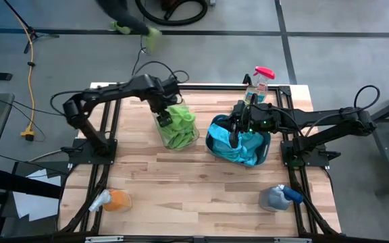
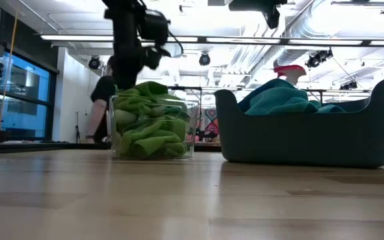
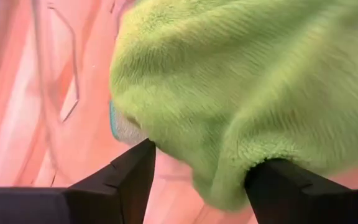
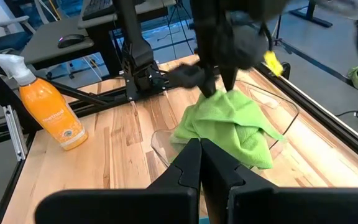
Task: Sort microfiber towel by color & place in baskets
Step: Put the green towel into the transparent bin
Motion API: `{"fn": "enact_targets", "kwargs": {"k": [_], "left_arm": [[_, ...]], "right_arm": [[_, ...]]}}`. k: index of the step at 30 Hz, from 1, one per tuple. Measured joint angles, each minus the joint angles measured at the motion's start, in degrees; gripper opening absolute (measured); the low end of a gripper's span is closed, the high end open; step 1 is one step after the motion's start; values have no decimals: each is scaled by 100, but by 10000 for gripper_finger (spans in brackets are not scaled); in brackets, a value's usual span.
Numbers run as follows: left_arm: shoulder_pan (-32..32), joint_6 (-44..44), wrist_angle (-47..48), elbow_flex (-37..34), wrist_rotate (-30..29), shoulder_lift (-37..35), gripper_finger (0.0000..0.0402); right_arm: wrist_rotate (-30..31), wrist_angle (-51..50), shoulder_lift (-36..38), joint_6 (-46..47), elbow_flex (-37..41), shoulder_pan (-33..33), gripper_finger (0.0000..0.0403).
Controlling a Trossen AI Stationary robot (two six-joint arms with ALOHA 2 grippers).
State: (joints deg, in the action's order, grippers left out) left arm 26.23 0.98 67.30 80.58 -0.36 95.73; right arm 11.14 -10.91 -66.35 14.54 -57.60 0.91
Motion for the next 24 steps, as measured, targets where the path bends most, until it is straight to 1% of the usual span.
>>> {"fn": "enact_targets", "kwargs": {"k": [4,11,13,15,17,19,21,24], "left_arm": [[19,-51,174,4,-5,-517,222],[139,-345,254,4,-18,-1366,223],[154,-572,252,4,67,-1606,223],[152,-755,173,4,281,-1842,223],[150,-854,-114,-30,482,-2095,223],[144,-1044,-644,-177,608,-2380,223],[131,-1269,-1243,-370,629,-2661,223],[50,-1575,-2124,-716,628,-3076,223]], "right_arm": [[0,75,0,-2,0,0,0],[22,248,0,32,0,-46,0],[20,296,0,282,-1,-89,0],[17,201,0,673,-102,-230,0],[45,-252,-1,1117,-412,-504,2],[76,-1137,-68,1286,-928,-850,15],[178,-2244,-223,1315,-1523,-1170,38],[821,-3704,-573,1400,-2314,-1542,92]]}}
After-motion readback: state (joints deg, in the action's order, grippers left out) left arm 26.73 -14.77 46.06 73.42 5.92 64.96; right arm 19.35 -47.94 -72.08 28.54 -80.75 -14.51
